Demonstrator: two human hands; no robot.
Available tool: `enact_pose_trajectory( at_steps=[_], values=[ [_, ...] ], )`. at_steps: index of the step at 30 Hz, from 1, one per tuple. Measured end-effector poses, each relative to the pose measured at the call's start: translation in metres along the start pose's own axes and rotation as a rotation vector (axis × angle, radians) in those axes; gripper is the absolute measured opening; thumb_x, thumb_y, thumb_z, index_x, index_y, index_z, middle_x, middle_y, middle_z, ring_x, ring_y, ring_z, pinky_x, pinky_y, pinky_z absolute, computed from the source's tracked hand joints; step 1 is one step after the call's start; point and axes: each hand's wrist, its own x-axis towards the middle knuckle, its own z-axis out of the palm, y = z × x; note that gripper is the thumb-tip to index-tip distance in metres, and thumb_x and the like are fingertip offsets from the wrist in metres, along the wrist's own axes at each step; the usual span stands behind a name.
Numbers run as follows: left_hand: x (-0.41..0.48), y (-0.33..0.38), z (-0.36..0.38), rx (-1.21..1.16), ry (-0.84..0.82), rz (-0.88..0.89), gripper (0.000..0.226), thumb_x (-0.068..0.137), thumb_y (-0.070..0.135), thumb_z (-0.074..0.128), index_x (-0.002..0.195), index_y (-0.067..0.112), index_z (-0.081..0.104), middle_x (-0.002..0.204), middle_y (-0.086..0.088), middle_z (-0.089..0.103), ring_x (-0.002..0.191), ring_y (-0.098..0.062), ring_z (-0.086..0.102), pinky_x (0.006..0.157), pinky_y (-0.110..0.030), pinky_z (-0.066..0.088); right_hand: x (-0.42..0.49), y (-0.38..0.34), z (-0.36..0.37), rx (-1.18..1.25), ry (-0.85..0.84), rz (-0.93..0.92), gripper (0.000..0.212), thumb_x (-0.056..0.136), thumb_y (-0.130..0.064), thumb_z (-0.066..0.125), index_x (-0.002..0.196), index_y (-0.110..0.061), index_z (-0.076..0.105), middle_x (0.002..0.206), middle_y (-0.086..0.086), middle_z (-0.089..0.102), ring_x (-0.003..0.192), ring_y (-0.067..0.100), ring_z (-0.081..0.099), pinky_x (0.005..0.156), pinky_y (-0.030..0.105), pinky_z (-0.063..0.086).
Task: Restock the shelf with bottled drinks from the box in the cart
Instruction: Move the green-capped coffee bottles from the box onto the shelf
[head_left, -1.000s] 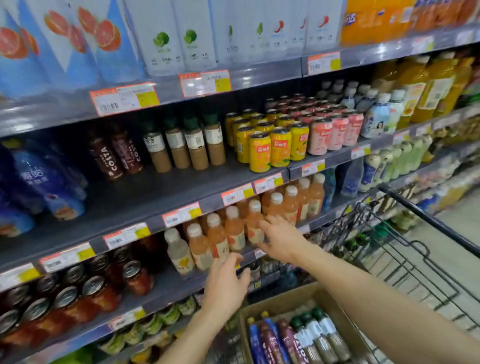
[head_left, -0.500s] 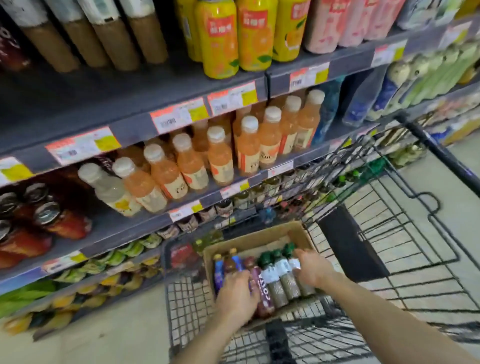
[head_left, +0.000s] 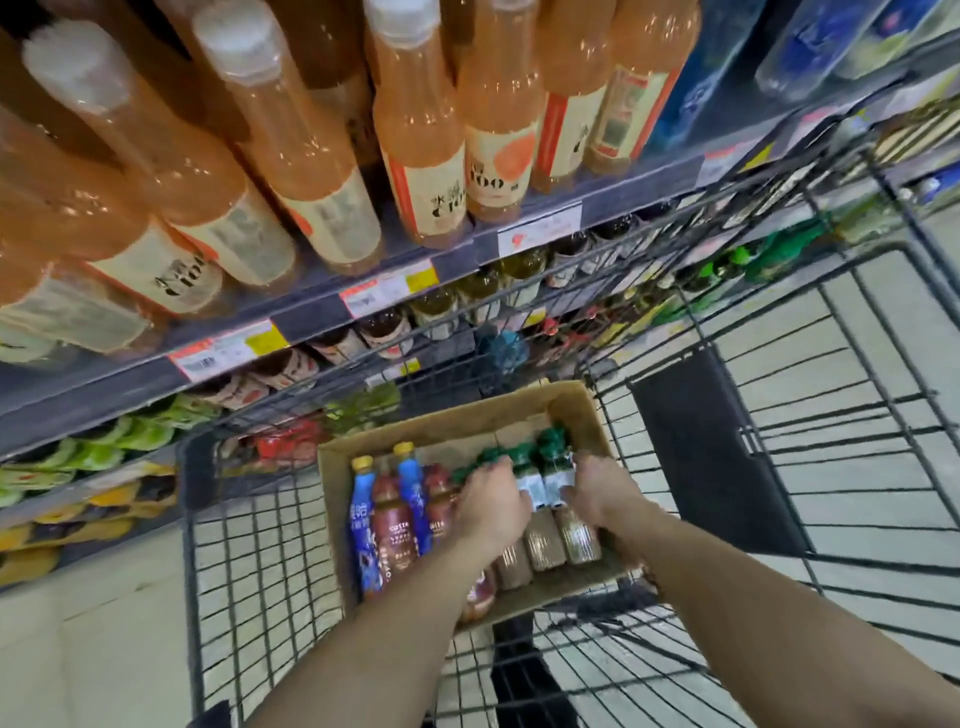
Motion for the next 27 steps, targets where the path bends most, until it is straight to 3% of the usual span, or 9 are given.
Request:
enact_pose_trajectory(
  at_steps=[5, 9, 13, 16, 19, 24, 27],
  values=[
    [0.045, 0.003, 0.019, -0.028, -0.021, -0.169, 0.045, 0.092, 0.038, 0.066, 0.122, 0.006, 0.056, 0.121, -0.018, 0.065, 0.116, -0.035, 0.061, 0.091, -0.038, 0.050, 0.022, 0.003, 0.005, 0.044, -0.077, 0.085, 0.042, 0.095, -0.034, 0.059, 0.126, -0.007, 0.058, 0.128, 0.013, 0.062, 0.117, 0.029, 0.060, 0.093, 0.032, 0.049],
    [0.071, 0.006, 0.025, -0.114, -0.059, -0.267, 0.057, 0.086, 0.043, 0.071, 0.128, 0.009, 0.053, 0.126, -0.015, 0.064, 0.117, -0.033, 0.061, 0.091, -0.037, 0.051, 0.024, 0.006, 0.007, 0.086, -0.170, 0.088, 0.046, 0.095, -0.038, 0.057, 0.134, -0.013, 0.058, 0.138, 0.009, 0.057, 0.125, 0.027, 0.055, 0.101, 0.031, 0.046],
    [0.076, 0.008, 0.031, -0.103, -0.142, -0.269, 0.051, 0.086, 0.040, 0.073, 0.123, 0.008, 0.057, 0.124, -0.014, 0.065, 0.114, -0.032, 0.063, 0.088, -0.036, 0.053, 0.031, 0.011, 0.018, 0.187, -0.181, 0.144, 0.048, 0.089, -0.041, 0.066, 0.126, -0.010, 0.062, 0.129, 0.009, 0.063, 0.116, 0.026, 0.061, 0.090, 0.029, 0.050],
    [0.071, 0.003, 0.035, -0.135, -0.138, -0.244, 0.069, 0.076, 0.039, 0.083, 0.132, 0.013, 0.052, 0.133, -0.009, 0.060, 0.120, -0.030, 0.059, 0.094, -0.035, 0.051, 0.034, 0.017, 0.029, 0.271, -0.150, 0.163, 0.048, 0.084, -0.042, 0.071, 0.118, -0.010, 0.064, 0.120, 0.010, 0.068, 0.107, 0.026, 0.065, 0.075, 0.025, 0.047],
    [0.060, 0.000, 0.039, -0.194, -0.122, -0.207, 0.091, 0.062, 0.040, 0.090, 0.140, 0.021, 0.046, 0.138, -0.003, 0.055, 0.124, -0.027, 0.056, 0.099, -0.036, 0.048, 0.031, 0.021, 0.032, 0.344, -0.110, 0.162, 0.056, 0.081, -0.040, 0.074, 0.123, -0.010, 0.052, 0.121, 0.011, 0.065, 0.110, 0.029, 0.063, 0.083, 0.030, 0.049],
    [0.052, -0.001, 0.036, -0.340, -0.134, -0.228, 0.072, 0.057, 0.029, 0.095, 0.119, 0.015, 0.060, 0.118, -0.003, 0.066, 0.106, -0.022, 0.063, 0.092, -0.034, 0.052, 0.020, 0.026, 0.034, 0.465, -0.038, 0.123, 0.065, 0.076, -0.040, 0.079, 0.122, -0.014, 0.042, 0.116, 0.008, 0.065, 0.108, 0.029, 0.062, 0.087, 0.037, 0.050],
    [0.043, 0.000, 0.034, -0.359, -0.162, -0.232, 0.084, 0.057, 0.031, 0.093, 0.129, 0.017, 0.050, 0.122, -0.002, 0.064, 0.110, -0.022, 0.061, 0.092, -0.032, 0.050, 0.010, 0.029, 0.035, 0.519, -0.011, 0.113, 0.065, 0.074, -0.041, 0.080, 0.120, -0.015, 0.042, 0.107, 0.003, 0.064, 0.101, 0.027, 0.063, 0.080, 0.034, 0.047]
  ],
)
